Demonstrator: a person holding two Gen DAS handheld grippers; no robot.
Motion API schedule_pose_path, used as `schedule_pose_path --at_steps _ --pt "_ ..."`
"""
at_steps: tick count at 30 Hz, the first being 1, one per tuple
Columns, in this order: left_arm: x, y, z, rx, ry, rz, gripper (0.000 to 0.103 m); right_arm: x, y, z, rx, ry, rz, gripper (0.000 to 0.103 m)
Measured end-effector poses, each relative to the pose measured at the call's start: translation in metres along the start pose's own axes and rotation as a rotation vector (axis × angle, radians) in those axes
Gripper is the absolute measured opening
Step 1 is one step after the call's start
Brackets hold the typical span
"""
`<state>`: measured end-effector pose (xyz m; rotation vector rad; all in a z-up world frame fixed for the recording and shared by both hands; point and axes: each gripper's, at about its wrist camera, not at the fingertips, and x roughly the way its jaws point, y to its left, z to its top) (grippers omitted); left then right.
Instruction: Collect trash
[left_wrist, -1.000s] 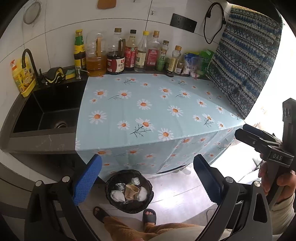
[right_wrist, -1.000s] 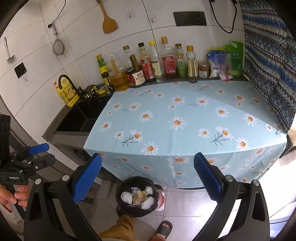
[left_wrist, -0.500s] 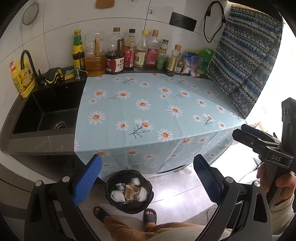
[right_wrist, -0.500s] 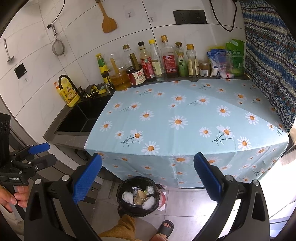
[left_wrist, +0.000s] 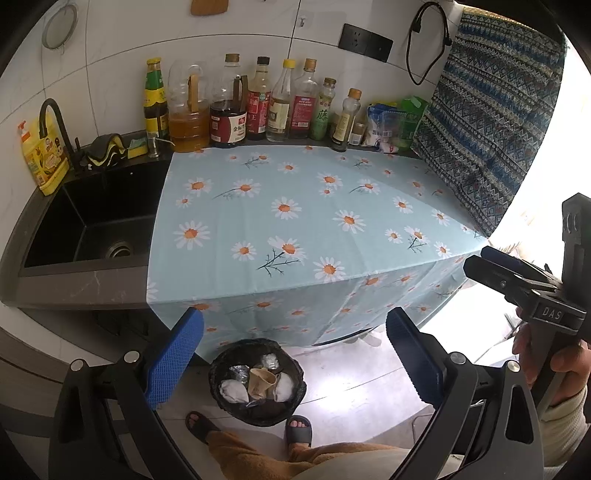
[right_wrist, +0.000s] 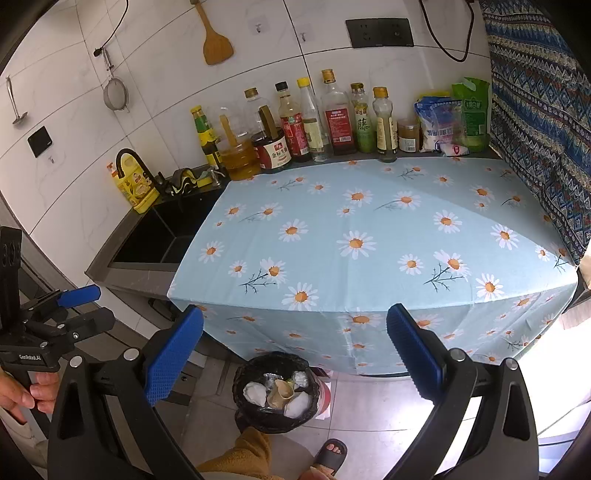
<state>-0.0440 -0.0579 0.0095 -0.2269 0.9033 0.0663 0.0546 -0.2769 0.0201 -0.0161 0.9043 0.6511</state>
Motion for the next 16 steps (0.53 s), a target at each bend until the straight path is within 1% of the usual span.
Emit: schedule_pose_path --at_steps 3,7,16 --pt "0.0012 0.0011 -0.0005 -0.011 0.010 -0.015 0.096 0.0000 -0.0003 -0.0006 -0.001 0.001 -0.002 0.099" --pt "-0.0005 -0.0016 -0.0022 0.003 0.001 -0.002 0.096 -0.0002 -0.0004 -0.0011 0.000 0.002 0.001 0.099" --pt "-0.0047 -0.0021 -0.0023 -0.012 -0.004 0.003 0.096 0.0001 0.0022 -0.0028 -0.002 0.000 0.003 0.099"
